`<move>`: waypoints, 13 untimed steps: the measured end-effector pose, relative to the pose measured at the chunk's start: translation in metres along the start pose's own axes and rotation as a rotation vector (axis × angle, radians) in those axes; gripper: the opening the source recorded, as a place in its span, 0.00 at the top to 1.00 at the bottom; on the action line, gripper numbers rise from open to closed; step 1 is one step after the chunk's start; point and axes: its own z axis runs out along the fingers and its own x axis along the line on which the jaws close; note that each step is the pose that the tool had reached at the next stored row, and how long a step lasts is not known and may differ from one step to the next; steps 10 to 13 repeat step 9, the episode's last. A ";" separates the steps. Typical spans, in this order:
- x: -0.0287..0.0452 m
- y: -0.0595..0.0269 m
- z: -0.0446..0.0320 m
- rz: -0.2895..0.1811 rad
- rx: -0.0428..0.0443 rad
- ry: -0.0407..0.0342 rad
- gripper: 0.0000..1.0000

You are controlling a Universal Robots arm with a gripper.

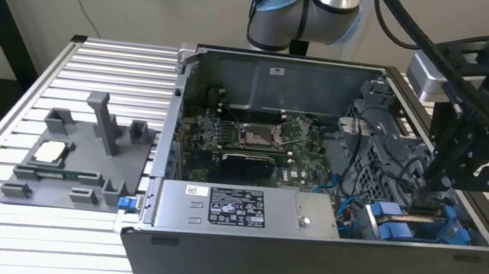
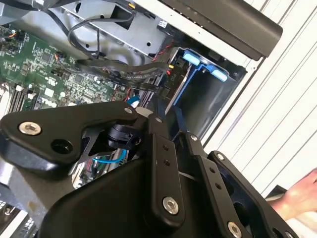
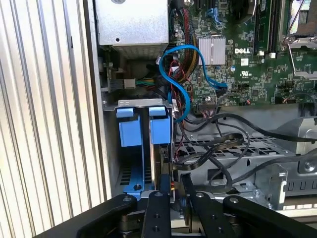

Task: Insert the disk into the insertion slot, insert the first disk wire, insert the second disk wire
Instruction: 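Insert the second disk wire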

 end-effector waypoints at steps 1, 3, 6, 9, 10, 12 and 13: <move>0.0000 0.0000 0.0000 0.000 0.0000 0.0000 0.76; 0.0000 0.0000 -0.0001 0.000 0.0000 0.0001 0.76; 0.0000 0.0000 -0.0001 0.000 0.0000 0.0000 0.76; 0.0000 0.0000 -0.0002 0.000 -0.0001 0.0000 0.76; 0.0000 0.0000 -0.0002 0.000 -0.0001 0.0000 0.76; 0.0000 0.0000 -0.0002 0.000 -0.0001 0.0000 0.76; 0.0000 0.0000 -0.0002 0.000 -0.0001 0.0000 0.76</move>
